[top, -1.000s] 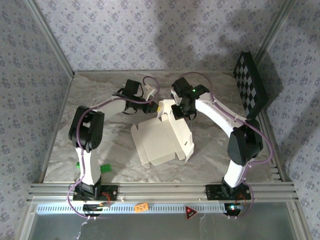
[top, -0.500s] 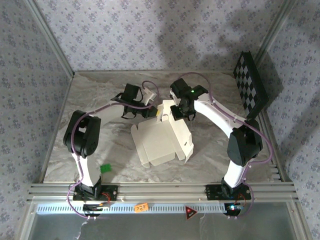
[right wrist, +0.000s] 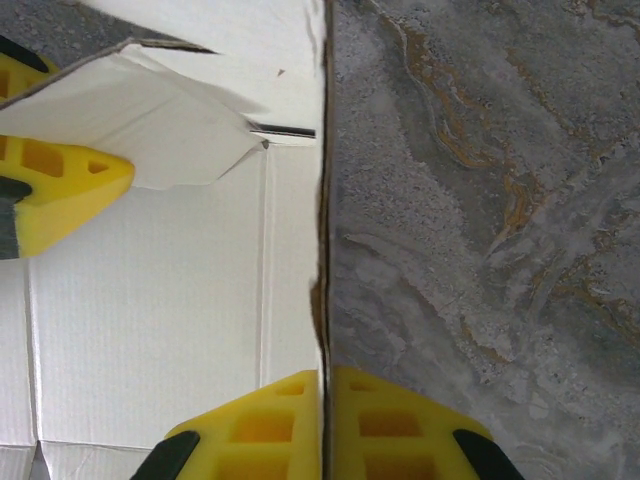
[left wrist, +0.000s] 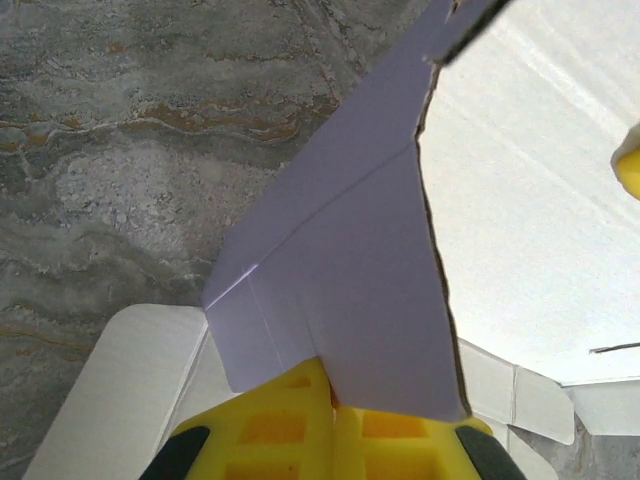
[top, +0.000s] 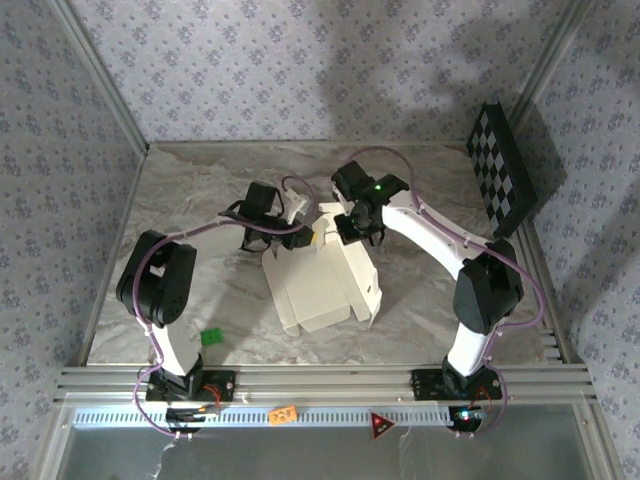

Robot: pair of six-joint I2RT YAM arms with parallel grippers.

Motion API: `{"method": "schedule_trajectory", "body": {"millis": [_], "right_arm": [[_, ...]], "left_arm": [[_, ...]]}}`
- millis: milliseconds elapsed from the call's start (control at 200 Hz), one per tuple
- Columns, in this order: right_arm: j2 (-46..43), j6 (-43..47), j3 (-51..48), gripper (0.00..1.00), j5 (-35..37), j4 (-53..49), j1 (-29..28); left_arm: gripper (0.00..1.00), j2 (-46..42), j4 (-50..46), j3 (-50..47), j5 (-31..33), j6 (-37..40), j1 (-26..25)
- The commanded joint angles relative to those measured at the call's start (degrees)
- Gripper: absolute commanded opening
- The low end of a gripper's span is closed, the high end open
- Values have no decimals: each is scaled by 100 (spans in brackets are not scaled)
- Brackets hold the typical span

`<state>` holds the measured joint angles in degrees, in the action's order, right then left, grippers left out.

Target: Fold the paper box

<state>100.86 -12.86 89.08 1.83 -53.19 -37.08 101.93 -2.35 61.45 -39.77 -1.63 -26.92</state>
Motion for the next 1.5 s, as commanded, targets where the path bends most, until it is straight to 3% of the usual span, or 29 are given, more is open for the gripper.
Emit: {"method": "schedule_trajectory", "body": {"millis": [0, 230, 365, 700, 915, 1239, 1369, 1499], "right_arm": [[93, -146, -155, 0, 35, -283, -91], [-111, -238, 28, 7, 138, -531, -125], [-317, -304, 143, 21, 181, -581, -112], [-675, -545, 486, 38, 86, -305, 9], [-558, -712, 657, 40, -134, 137, 276], [400, -618, 1585, 33, -883, 288, 509], [662, -542, 2118, 36, -386, -307, 355], [508, -542, 1981, 42, 117, -843, 106]], "left_arm": [[4, 125, -367, -281, 136, -158, -158], [4, 185, -206, -467, 230, -224, -156], [4, 183, -172, -498, 276, -245, -160], [4, 187, -143, -505, 285, -259, -156], [5, 187, -200, -468, 295, -241, -150], [5, 143, -265, -433, 357, -268, -165], [5, 87, -351, -397, 557, -331, -169], [5, -52, -459, -424, 861, -419, -168]]}}
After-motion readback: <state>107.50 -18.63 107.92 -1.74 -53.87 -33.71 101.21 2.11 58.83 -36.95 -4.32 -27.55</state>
